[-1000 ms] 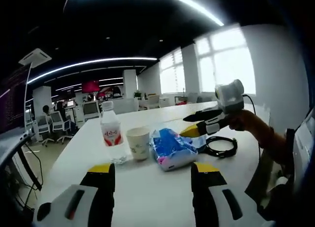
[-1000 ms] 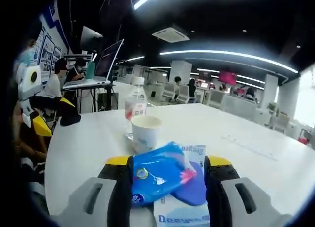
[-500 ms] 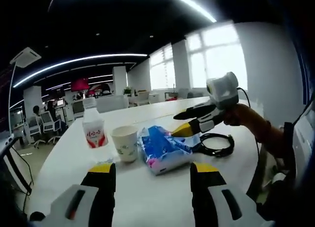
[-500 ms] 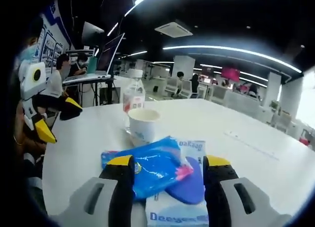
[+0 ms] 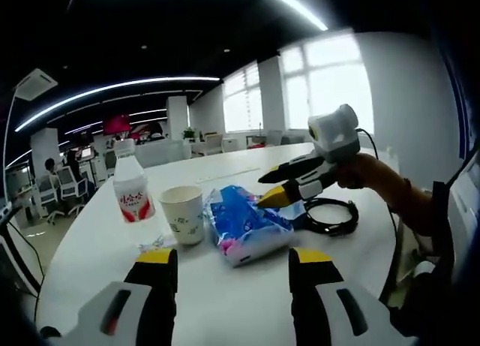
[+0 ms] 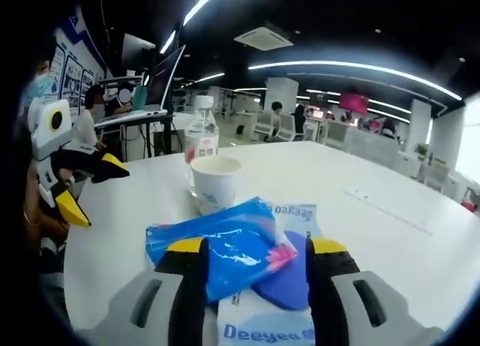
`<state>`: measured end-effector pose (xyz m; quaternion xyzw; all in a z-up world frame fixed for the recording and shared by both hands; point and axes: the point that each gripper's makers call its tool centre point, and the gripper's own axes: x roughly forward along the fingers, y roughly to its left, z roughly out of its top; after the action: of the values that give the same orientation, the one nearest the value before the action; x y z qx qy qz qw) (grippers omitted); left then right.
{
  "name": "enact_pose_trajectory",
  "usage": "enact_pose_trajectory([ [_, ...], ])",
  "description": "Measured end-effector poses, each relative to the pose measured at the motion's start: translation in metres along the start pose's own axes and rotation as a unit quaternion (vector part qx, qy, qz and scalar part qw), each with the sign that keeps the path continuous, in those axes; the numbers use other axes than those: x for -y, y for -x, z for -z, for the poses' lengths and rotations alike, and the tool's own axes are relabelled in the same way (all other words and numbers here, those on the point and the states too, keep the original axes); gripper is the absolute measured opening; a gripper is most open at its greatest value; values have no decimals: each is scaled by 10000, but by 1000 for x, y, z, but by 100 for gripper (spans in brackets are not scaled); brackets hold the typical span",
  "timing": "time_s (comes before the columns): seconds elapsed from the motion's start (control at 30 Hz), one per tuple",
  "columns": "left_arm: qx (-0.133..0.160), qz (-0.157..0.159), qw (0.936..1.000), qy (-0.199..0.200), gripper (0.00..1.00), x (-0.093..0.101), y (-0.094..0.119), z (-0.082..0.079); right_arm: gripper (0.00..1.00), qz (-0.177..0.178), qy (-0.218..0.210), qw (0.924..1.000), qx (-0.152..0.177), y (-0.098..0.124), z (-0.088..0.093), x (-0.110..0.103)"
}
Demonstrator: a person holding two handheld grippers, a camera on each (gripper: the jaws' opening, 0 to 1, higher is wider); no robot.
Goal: Arrange the tabletop items into an orderly group along one side of the table until the central work area is clear of visible clutter.
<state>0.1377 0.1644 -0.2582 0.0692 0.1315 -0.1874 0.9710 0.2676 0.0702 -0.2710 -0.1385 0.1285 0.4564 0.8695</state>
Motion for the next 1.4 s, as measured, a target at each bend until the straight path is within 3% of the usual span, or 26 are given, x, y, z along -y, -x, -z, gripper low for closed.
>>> enact_pose_trajectory([
  [0.9, -242, 364, 9990, 2, 55, 6, -40, 12, 46, -176, -66, 9998, -87, -12, 10, 2],
  [1.0, -282, 381, 9989, 12, 55, 5, -44, 15, 46, -339, -97, 9993, -116, -14, 11, -4],
  [1.4, -280, 384, 9989, 38, 51, 1, -53, 16, 47, -454, 42, 9989, -53, -22, 8, -1],
])
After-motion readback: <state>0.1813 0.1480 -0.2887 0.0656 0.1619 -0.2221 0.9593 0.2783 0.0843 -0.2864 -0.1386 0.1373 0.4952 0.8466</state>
